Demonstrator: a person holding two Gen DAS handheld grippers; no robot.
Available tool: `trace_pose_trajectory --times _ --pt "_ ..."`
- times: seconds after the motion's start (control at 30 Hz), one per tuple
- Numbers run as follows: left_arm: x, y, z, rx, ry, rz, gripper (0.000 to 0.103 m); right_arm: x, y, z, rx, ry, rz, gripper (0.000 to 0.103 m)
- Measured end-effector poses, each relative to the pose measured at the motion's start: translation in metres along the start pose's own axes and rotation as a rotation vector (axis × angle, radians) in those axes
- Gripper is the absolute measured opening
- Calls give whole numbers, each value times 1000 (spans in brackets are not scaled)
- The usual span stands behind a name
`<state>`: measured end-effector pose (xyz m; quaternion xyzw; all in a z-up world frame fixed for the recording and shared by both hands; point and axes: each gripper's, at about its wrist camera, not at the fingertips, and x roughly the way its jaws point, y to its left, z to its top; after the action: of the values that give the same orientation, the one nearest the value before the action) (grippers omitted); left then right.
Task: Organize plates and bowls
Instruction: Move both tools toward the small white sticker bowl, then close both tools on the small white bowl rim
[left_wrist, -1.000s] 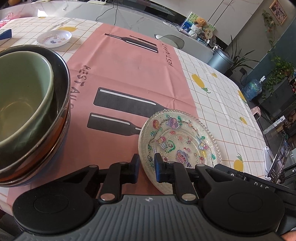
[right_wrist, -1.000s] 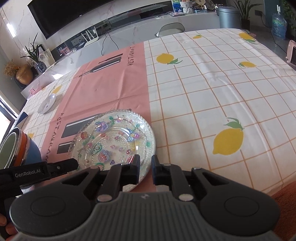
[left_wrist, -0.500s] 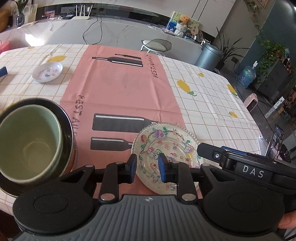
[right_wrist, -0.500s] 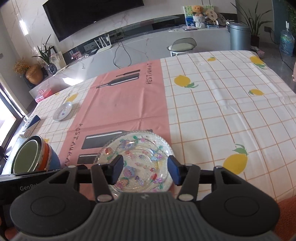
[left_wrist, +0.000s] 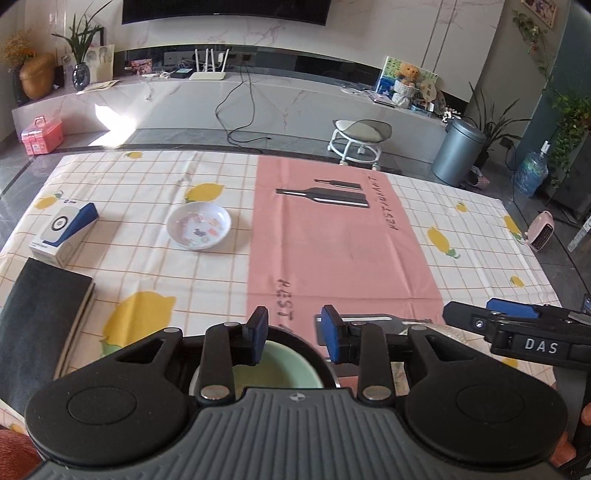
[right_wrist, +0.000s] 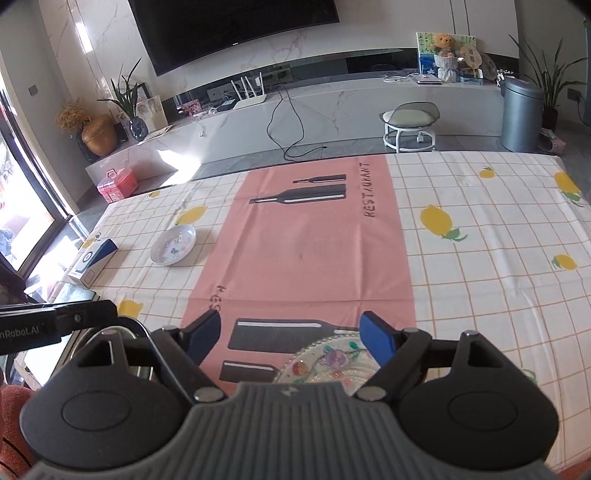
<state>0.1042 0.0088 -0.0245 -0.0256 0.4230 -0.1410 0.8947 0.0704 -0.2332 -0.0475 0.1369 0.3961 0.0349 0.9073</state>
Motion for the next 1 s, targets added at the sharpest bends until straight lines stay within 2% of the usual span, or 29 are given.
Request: trace_pose_trajectory --times 0.13,0.23,0.3,0.47,0.6,0.73,0.87,1.0 --pt "4 36 14 -67 10 30 37 15 18 19 -19 14 24 82" --pt "7 56 22 -87 11 25 39 30 27 32 -23 38 23 83" --pt "12 66 24 -102 5 12 44 41 32 40 -10 60 31 83" --pt "31 89 30 -156 9 3 45 76 49 59 -8 108 71 82" --pt "52 107 34 -214 -17 -34 45 111 65 73 -40 138 111 73" --pt "79 128 40 -264 -38 -37 45 149 81 83 -65 172 145 62" --pt "111 150 47 -308 -32 -42 45 188 92 93 -56 208 202 47" --pt "136 167 54 -367 -35 -42 44 227 105 98 -12 242 225 44"
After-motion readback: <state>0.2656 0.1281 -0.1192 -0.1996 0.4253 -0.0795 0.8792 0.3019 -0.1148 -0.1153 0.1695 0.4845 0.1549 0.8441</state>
